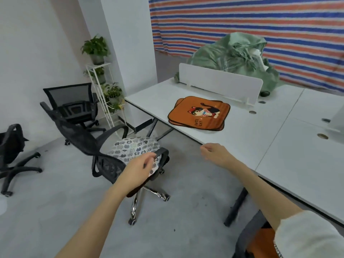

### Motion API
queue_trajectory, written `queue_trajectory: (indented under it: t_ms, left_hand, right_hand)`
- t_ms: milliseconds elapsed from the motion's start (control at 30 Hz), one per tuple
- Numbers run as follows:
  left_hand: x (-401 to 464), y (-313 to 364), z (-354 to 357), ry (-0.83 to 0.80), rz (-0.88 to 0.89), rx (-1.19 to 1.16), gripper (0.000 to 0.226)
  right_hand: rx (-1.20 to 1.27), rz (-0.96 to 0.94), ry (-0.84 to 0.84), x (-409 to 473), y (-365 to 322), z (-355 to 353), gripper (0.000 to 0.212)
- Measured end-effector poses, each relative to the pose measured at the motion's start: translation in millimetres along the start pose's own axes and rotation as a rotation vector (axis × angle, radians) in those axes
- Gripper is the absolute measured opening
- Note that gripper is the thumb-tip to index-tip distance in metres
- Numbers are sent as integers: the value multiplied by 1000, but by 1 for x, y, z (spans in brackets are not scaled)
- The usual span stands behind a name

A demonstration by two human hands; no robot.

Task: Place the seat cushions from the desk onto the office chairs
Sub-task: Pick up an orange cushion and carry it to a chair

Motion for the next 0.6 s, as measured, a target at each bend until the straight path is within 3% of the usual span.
queue_trajectory:
  t_ms: [167,600]
  left_hand:
    - [104,-28,4,-72,15,-9,34]
    - [389,-72,65,-287,103,-19,34]
  right_hand:
    - [6,99,29,97,-2,-6,35]
    - [94,447,218,307,75,-42,39]
Point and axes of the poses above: each hand's wrist, its own x-axis towards the middle knuckle, its own z-axis out of the palm, y = z × x, the point moved 9 cm from there along x, towards the middle knuckle, and after that the axes turned 2 degrees about y, right-handed, at the moved point
